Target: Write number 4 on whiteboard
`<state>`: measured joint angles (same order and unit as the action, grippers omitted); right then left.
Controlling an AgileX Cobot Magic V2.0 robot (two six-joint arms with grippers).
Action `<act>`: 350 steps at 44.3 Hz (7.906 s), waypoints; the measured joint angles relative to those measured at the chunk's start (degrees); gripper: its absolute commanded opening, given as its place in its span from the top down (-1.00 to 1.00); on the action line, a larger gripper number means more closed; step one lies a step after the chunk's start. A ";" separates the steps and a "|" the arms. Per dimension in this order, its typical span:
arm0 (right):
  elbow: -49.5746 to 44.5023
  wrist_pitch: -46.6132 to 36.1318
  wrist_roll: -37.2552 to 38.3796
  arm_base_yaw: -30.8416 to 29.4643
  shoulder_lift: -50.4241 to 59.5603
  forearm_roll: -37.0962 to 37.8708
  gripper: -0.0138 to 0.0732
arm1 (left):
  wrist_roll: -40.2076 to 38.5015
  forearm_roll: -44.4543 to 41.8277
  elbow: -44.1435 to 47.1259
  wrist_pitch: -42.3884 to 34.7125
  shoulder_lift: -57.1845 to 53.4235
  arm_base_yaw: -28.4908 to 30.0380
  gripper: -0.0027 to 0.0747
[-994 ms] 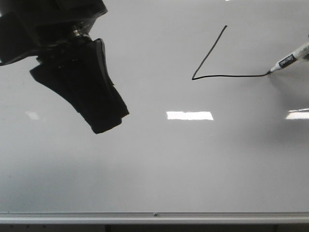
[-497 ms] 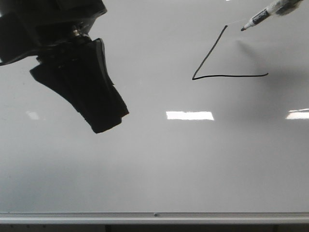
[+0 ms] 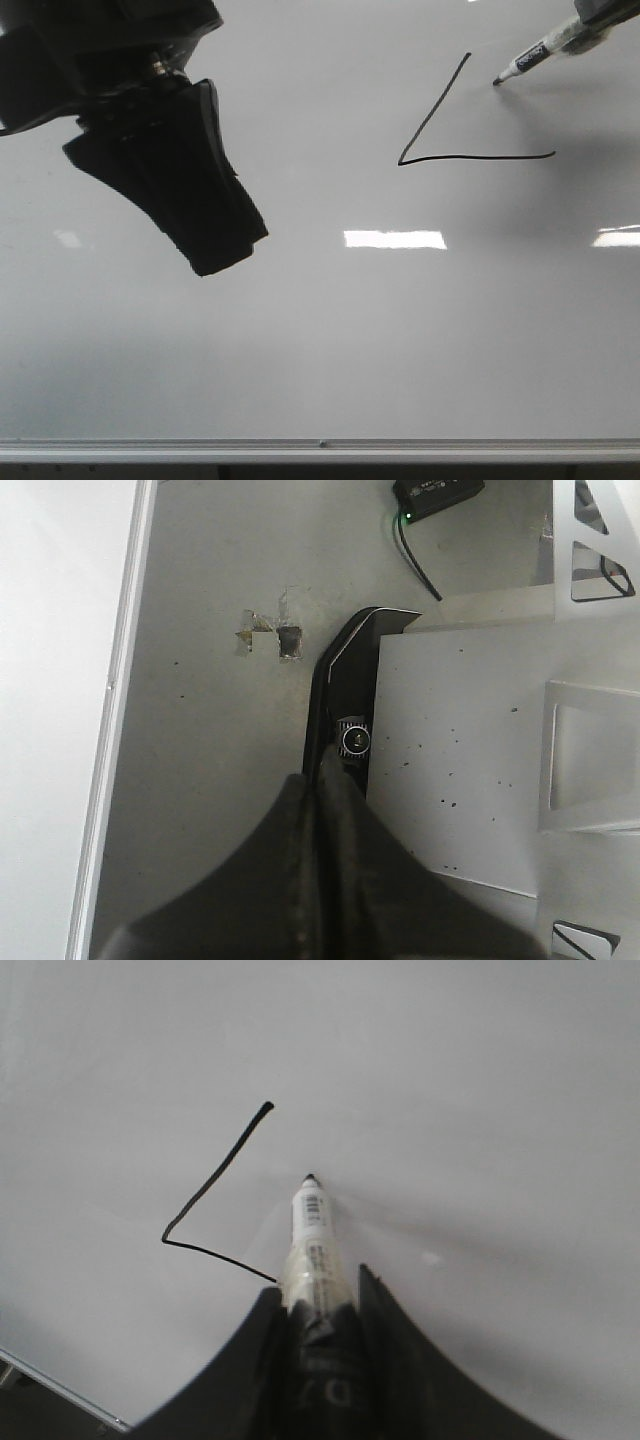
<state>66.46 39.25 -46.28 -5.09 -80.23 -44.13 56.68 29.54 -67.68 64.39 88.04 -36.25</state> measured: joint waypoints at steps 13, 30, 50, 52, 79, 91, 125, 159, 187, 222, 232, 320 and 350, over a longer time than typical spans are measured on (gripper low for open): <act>-7.10 1.66 0.00 0.13 -2.00 0.23 0.83 | 0.00 0.00 0.00 -0.02 0.00 0.00 0.98; -12.99 3.71 0.09 1.05 -1.74 1.26 0.83 | 0.00 0.11 0.00 -0.02 0.00 0.00 0.98; -4.62 21.64 0.09 19.82 4.48 1.37 0.83 | 0.00 4.18 0.00 -8.04 0.00 0.00 -0.52; -4.62 21.64 0.09 21.34 4.48 1.37 0.83 | 0.76 4.44 0.00 -8.91 0.00 0.00 -0.47; -4.62 20.33 -1.23 26.89 4.48 -2.28 0.83 | 5.59 9.20 0.00 -8.28 0.00 0.00 0.98; -4.53 20.21 -1.51 26.89 4.48 -2.74 0.05 | 7.04 8.89 0.00 -7.74 0.00 -0.22 0.98; -25.48 -0.03 -1.41 11.43 39.61 -2.26 0.92 | -49.86 -32.49 9.02 -23.55 -8.36 26.66 0.98; -27.25 3.24 -1.52 11.43 42.85 -2.26 0.92 | -66.82 -38.33 5.72 -31.76 6.92 35.39 0.95; -27.25 3.37 -1.52 11.43 42.85 -2.26 0.92 | -66.82 -38.21 5.69 -33.69 7.43 33.56 -0.11; -27.25 3.41 -1.43 11.43 42.85 -2.26 0.92 | -63.36 -38.21 22.87 -38.13 -22.95 32.21 -0.17; -27.25 3.41 -1.43 11.43 42.85 -2.26 0.92 | -63.36 -38.21 34.20 -42.65 -43.27 27.43 0.44; -27.25 3.64 -1.44 11.43 42.85 -2.26 0.92 | -56.68 -28.19 68.03 -54.22 -88.39 33.66 0.98; -27.25 3.64 -1.44 11.43 42.85 -2.26 0.92 | -56.68 -27.97 68.03 -54.31 -88.39 33.66 0.98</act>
<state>39.22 42.89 -47.72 6.34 -37.39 -46.39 0.00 1.57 0.35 10.08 -0.35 -2.59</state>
